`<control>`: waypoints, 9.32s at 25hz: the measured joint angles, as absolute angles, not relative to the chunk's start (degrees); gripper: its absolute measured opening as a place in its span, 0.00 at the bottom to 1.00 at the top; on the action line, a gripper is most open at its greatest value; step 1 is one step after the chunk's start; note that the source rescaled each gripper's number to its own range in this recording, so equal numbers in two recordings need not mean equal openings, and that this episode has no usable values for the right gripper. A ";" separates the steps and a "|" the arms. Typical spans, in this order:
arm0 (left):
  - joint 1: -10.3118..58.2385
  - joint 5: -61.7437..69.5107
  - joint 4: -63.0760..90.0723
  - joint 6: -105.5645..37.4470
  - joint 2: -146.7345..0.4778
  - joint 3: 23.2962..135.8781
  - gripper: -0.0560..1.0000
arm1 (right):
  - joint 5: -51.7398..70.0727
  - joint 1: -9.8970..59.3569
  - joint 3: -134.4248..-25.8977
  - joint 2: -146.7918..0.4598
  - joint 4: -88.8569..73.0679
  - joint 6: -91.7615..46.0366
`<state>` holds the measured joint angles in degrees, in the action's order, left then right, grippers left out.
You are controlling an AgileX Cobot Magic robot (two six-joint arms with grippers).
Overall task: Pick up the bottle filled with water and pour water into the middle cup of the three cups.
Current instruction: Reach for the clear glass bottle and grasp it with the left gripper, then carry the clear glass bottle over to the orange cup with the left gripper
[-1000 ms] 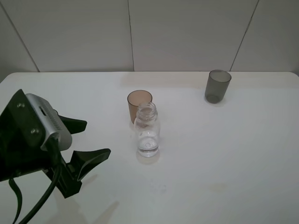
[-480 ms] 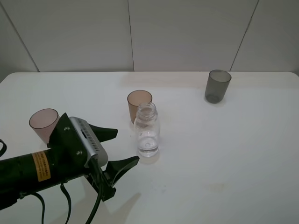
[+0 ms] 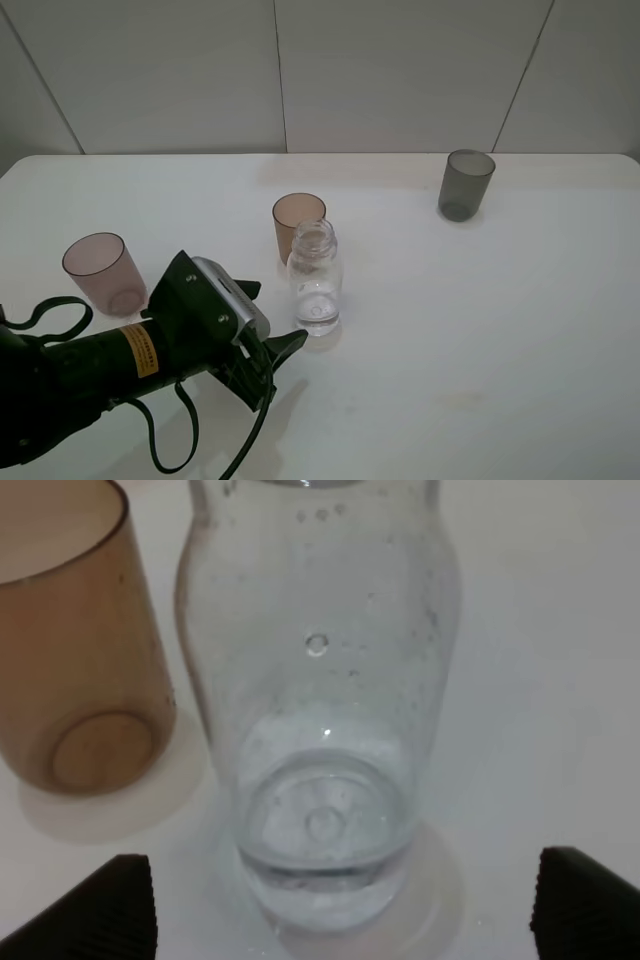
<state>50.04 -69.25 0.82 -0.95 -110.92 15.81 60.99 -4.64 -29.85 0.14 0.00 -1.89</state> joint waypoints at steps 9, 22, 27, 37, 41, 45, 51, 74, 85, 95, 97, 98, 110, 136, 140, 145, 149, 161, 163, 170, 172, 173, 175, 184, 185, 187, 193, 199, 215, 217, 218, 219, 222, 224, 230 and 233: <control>50.04 -69.25 0.00 -1.66 -112.76 21.08 0.88 | 60.99 -4.64 -29.85 0.14 0.00 -1.89; 49.50 -69.45 0.00 -0.74 -115.17 23.86 0.88 | 60.99 -4.64 -29.85 0.14 0.00 -1.89; 48.89 -69.45 0.00 0.00 -116.38 24.68 0.88 | 60.99 -4.64 -29.85 0.14 0.00 -1.89; 48.89 -69.45 0.38 0.00 -118.89 27.40 0.88 | 60.99 -4.64 -29.85 0.14 0.00 -1.89; 48.36 -69.45 0.42 0.00 -118.89 28.26 0.88 | 60.99 -4.64 -29.85 0.14 0.00 -1.89; 47.72 -69.45 0.51 0.00 -118.89 28.84 0.88 | 60.99 -4.64 -29.85 0.14 0.00 -1.89; 47.72 -69.45 0.45 0.00 -118.89 30.61 0.88 | 60.99 -4.64 -29.85 0.14 0.00 -1.89; 47.69 -69.45 0.00 0.00 -124.84 35.57 0.88 | 60.99 -4.64 -29.85 0.14 0.00 -1.89; 47.69 -69.45 -1.27 0.00 -124.84 35.90 0.88 | 60.99 -4.64 -29.85 0.14 0.00 -1.89; 47.69 -69.45 -1.32 0.00 -124.84 35.90 0.07 | 60.99 -4.64 -29.85 0.14 0.00 -1.89; 47.69 -69.45 -1.32 0.00 -124.84 35.90 0.07 | 60.99 -4.64 -29.85 0.14 0.00 -1.89; 47.69 -69.45 -1.33 0.00 -124.84 35.90 0.07 | 60.99 -4.64 -29.85 0.14 0.00 -1.89; 47.69 -67.90 -1.81 0.00 -121.51 35.90 0.07 | 60.99 -4.64 -29.85 0.14 0.00 -1.89; 39.18 -16.74 -20.70 8.29 -79.50 35.92 0.07 | 60.99 -4.64 -29.85 0.14 0.00 -1.89; 36.06 -13.30 -27.36 13.66 -78.05 35.98 0.07 | 60.99 -4.64 -29.85 0.14 0.00 -1.89; 33.62 -11.39 -35.48 15.52 -78.05 36.50 0.07 | 60.99 -4.64 -29.85 0.14 0.00 -1.89; 30.45 -10.78 -43.11 15.71 -78.50 37.80 0.07 | 60.99 -4.64 -29.85 0.14 0.00 -1.89; 27.03 -5.50 -47.60 12.37 -88.41 44.14 0.07 | 60.99 -4.64 -29.85 0.14 0.00 -1.89; 27.03 -4.62 -47.98 11.17 -89.82 44.77 0.07 | 60.99 -4.64 -29.85 0.14 0.00 -1.89; 27.09 0.68 -47.94 1.88 -91.82 47.69 0.07 | 60.99 -4.64 -29.85 0.14 0.00 -1.89; 27.21 2.65 -47.92 -0.55 -92.66 48.63 0.07 | 60.99 -4.64 -29.85 0.14 0.00 -1.89; 27.40 3.50 -47.89 -1.59 -93.09 49.07 0.07 | 60.99 -4.64 -29.85 0.14 0.00 -1.89; 28.13 5.60 -47.84 -4.11 -94.07 49.84 0.07 | 60.99 -4.64 -29.85 0.14 0.00 -1.89; 30.52 12.67 -47.74 -10.89 -98.86 53.80 0.07 | 60.99 -4.64 -29.85 0.14 0.00 -1.89; 30.79 12.80 -47.74 -11.65 -99.10 53.86 0.07 | 60.99 -4.64 -29.85 0.14 0.00 -1.89; 31.36 12.94 -47.74 -12.34 -99.50 54.30 0.07 | 60.99 -4.64 -29.85 0.14 0.00 -1.89; 31.75 14.39 -47.91 -12.86 -100.91 56.51 0.07 | 60.99 -4.64 -29.85 0.14 0.00 -1.89; 31.99 17.64 -49.41 -12.87 -103.48 58.68 0.07 | 60.99 -4.64 -29.85 0.14 0.00 -1.89; 34.06 20.17 -55.92 -15.36 -104.90 59.34 0.07 | 60.99 -4.64 -29.85 0.14 0.00 -1.89; 34.06 20.17 -56.63 -15.82 -104.95 59.34 0.07 | 60.99 -4.64 -29.85 0.14 0.34 -1.89; 34.06 20.17 -56.81 -15.95 -104.95 59.34 0.07 | 60.99 -4.64 -29.85 0.14 0.00 -1.89; 34.06 20.21 -57.02 -16.01 -105.04 59.34 0.07 | 60.99 -4.64 -29.85 0.14 0.00 -1.89; 34.06 20.34 -57.58 -16.06 -105.42 59.34 0.07 | 60.99 -4.64 -29.85 0.14 0.00 -1.89; 34.06 20.34 -57.88 -16.06 -105.42 59.34 0.07 | 60.99 -4.64 -29.85 0.14 0.00 -1.89; 34.06 20.25 -58.95 -16.06 -105.42 60.95 0.07 | 60.99 -4.64 -29.85 0.14 0.00 -1.89; 34.06 20.25 -60.26 -16.21 -105.42 61.45 0.07 | 60.99 -4.64 -29.85 0.14 0.00 -1.89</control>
